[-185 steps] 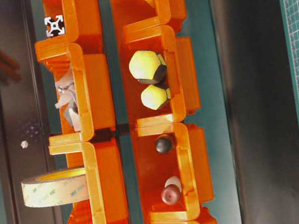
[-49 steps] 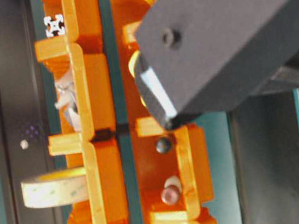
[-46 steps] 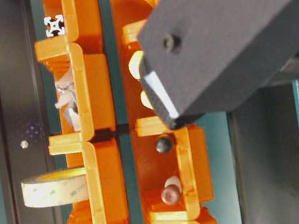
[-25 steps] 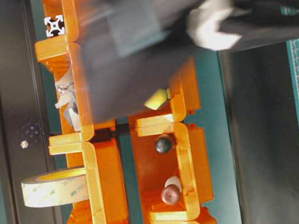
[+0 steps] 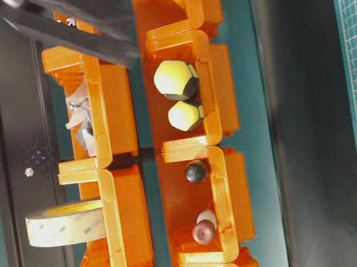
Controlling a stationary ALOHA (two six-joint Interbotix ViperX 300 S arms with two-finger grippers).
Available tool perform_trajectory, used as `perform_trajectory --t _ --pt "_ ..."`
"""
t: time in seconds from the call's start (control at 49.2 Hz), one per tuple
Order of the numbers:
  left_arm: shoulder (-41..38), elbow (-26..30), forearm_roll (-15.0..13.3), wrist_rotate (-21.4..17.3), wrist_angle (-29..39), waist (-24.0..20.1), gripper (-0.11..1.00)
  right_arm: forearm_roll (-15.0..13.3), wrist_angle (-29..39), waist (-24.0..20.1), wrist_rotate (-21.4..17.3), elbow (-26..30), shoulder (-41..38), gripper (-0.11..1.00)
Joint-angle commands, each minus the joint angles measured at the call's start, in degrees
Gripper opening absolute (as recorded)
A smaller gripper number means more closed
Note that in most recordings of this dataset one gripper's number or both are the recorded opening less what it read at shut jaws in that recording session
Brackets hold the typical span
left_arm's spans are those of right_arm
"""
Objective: Pick frame from container rack with right arm.
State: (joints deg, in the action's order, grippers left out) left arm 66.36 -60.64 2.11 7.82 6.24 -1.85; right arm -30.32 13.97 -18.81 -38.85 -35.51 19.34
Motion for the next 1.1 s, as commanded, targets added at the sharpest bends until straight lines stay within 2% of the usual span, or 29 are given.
perform_trajectory --t 0.0,0.142,0.61,0.874,1.077 --pt "-0.53 1.05 0.18 -0.26 -0.18 0.26 0.0 0.09 -2.46 -0.09 0.0 -1.23 4.31 0.83" --pt "-0.35 1.14 0.18 -0.26 -0.18 0.26 0.0 0.09 -4.39 0.0 0.09 -4.31 8.88 0.83" --pt "-0.62 0.97 0.18 -0.26 -0.18 0.26 0.0 0.09 -2.9 1.67 0.09 -10.72 25.14 0.82" --pt "-0.62 0.88 0.18 -0.26 -0.18 0.35 0.0 0.0 -3.16 3.08 0.18 -13.1 30.32 0.82" --pt "-0.62 0.79 0.18 -0.26 -0.09 0.53 0.0 0.0 -3.34 3.43 0.18 -13.54 30.76 0.82"
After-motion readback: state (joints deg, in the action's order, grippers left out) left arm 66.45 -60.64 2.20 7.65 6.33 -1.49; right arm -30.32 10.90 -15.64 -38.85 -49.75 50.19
